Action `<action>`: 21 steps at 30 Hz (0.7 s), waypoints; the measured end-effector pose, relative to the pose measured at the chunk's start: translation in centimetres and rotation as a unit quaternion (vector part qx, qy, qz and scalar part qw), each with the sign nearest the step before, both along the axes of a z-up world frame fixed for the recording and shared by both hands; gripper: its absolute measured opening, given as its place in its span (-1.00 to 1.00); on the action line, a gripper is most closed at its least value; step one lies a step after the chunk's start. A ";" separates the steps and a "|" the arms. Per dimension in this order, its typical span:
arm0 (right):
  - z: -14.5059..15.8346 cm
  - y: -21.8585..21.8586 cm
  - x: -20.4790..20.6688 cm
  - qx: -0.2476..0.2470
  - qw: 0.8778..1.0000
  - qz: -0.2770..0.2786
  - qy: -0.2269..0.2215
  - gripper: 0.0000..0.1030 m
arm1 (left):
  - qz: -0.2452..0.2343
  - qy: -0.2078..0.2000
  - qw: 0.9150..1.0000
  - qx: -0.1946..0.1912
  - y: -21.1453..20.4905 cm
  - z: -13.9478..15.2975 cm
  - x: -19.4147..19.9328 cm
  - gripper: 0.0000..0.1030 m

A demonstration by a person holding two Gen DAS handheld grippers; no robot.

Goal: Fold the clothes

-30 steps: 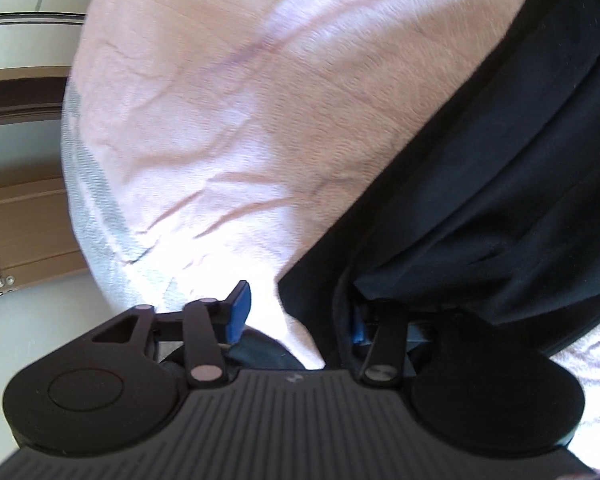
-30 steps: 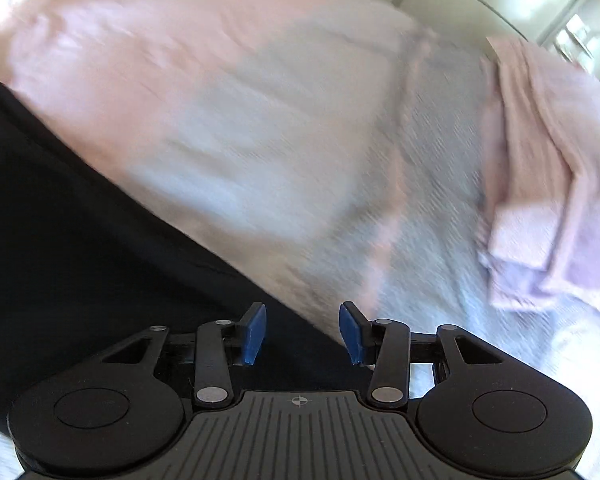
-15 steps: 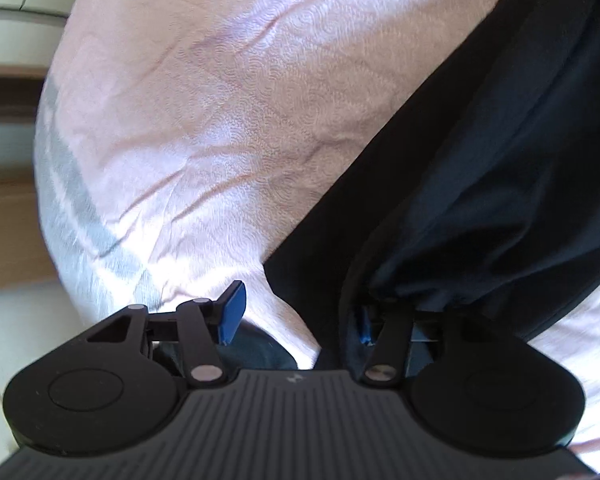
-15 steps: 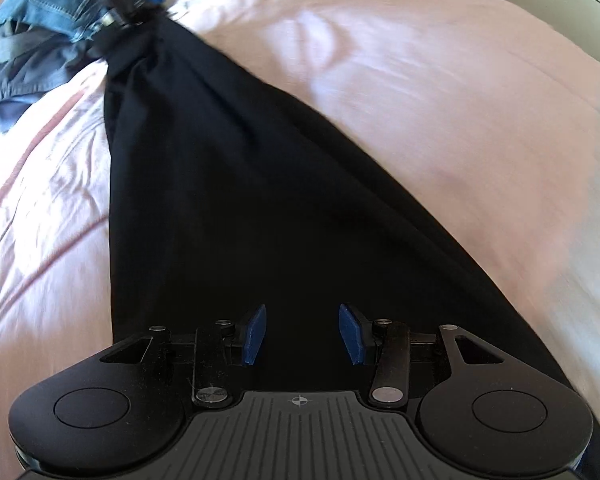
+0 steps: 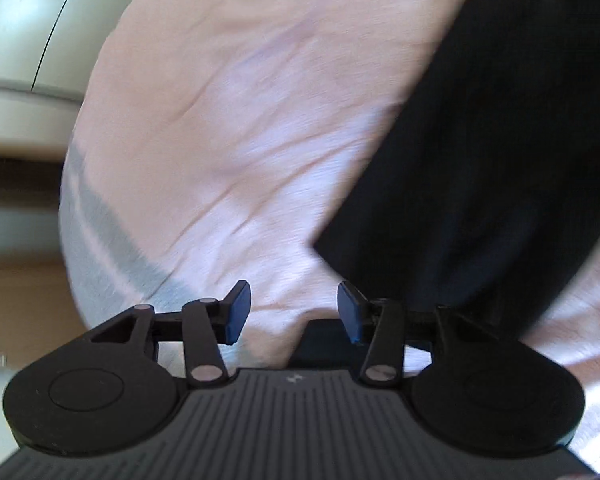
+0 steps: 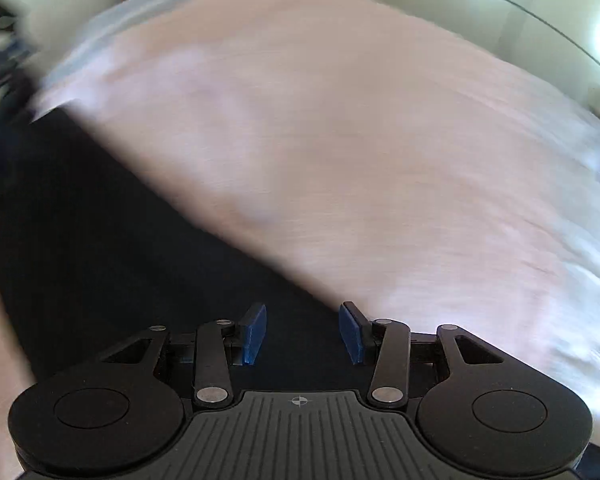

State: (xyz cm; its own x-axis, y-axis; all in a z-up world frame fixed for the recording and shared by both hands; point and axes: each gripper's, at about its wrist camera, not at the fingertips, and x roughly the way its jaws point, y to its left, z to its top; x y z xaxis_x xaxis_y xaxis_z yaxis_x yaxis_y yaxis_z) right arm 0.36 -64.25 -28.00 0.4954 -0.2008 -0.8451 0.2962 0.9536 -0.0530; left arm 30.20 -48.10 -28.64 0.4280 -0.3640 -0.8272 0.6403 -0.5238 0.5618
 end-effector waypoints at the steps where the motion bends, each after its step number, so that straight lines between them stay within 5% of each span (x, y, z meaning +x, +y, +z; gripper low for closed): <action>1: -0.2 1.8 0.3 0.004 1.000 0.018 0.005 -0.13 | -0.021 0.003 1.000 0.002 1.4 -0.6 -1.1 -0.16; 5: -1.2 7.2 0.1 0.045 0.998 0.032 0.007 -0.13 | -0.093 0.000 0.996 0.015 6.6 -4.7 -5.1 -0.20; 12: -2.4 12.7 0.6 0.061 0.998 0.019 0.008 -0.13 | -0.153 -0.075 0.985 0.007 9.3 -10.6 -5.9 -0.38; 14: -2.4 13.0 0.9 0.059 0.998 0.012 0.007 -0.13 | -0.157 -0.075 0.985 -0.005 9.5 -10.4 -5.5 -0.90; 18: -1.8 13.5 1.6 0.037 0.999 0.027 0.015 -0.13 | -0.143 -0.066 0.986 -0.061 11.3 -6.5 -3.4 -0.94; 21: -0.7 14.2 0.8 0.017 0.999 0.046 0.014 -0.13 | -0.139 -0.060 0.987 -0.047 13.1 -5.5 -2.6 -0.95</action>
